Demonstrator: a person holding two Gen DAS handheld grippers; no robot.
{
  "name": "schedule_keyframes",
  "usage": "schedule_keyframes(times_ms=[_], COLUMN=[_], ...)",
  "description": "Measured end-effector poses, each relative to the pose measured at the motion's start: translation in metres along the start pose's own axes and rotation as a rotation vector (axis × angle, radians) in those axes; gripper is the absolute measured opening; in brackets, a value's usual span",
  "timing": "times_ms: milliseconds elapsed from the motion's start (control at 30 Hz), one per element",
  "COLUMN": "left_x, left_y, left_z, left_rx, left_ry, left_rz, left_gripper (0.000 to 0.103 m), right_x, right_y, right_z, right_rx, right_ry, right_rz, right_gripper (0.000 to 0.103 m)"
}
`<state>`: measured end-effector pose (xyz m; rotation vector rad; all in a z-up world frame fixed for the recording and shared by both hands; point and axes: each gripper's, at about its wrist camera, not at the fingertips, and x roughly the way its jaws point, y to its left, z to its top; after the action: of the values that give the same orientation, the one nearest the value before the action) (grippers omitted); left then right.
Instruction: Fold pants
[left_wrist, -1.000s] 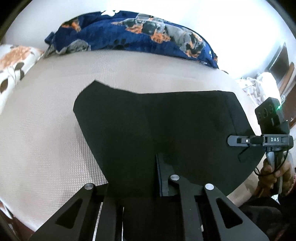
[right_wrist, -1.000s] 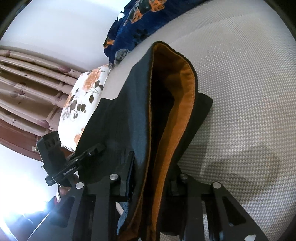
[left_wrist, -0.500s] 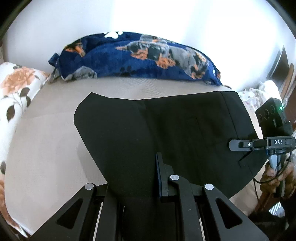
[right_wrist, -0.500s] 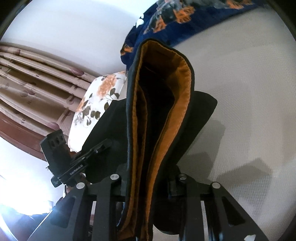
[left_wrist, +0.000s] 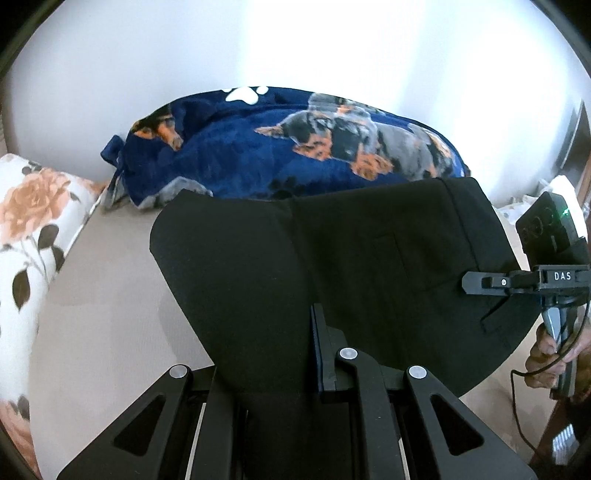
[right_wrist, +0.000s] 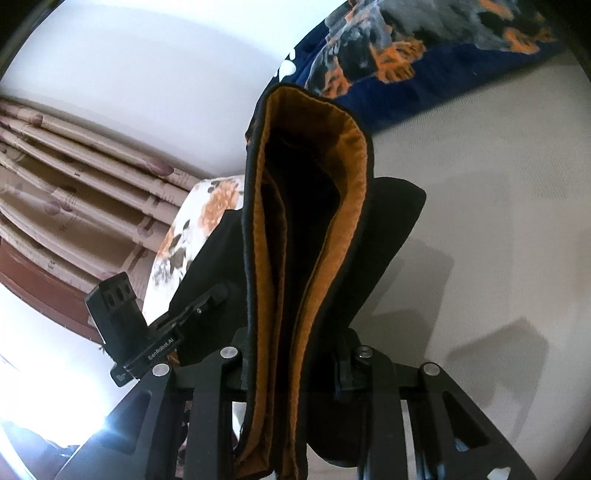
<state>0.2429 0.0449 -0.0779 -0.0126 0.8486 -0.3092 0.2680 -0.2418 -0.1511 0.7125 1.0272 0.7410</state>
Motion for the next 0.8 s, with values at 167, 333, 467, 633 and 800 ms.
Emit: schedule_keyframes(times_ms=[167,333,467,633,800], left_x=[0.025,0.049,0.069,0.092,0.105], left_y=[0.015,0.03,0.038,0.045,0.056], left_z=[0.026,0.047,0.052,0.045,0.032], left_rx=[0.003,-0.013,-0.005,0.006,-0.036], left_ry=[-0.023,-0.041,-0.028,0.004,0.024], left_rz=[0.028,0.051,0.066,0.084,0.085], left_gripper=[0.013,0.013,0.013,0.013,0.014], right_x=[0.015,0.028,0.039,0.049,0.054], right_y=[-0.006,-0.014,-0.021,-0.04,-0.06], right_z=[0.032,0.054,0.062,0.061,0.055], right_rx=[-0.012,-0.017,-0.02,0.017,0.072], right_ry=[-0.015,-0.038,-0.039,-0.027,-0.015], right_rz=[0.008,0.009,-0.005,-0.029,-0.048], right_gripper=[0.025,0.025,0.025,0.025,0.025])
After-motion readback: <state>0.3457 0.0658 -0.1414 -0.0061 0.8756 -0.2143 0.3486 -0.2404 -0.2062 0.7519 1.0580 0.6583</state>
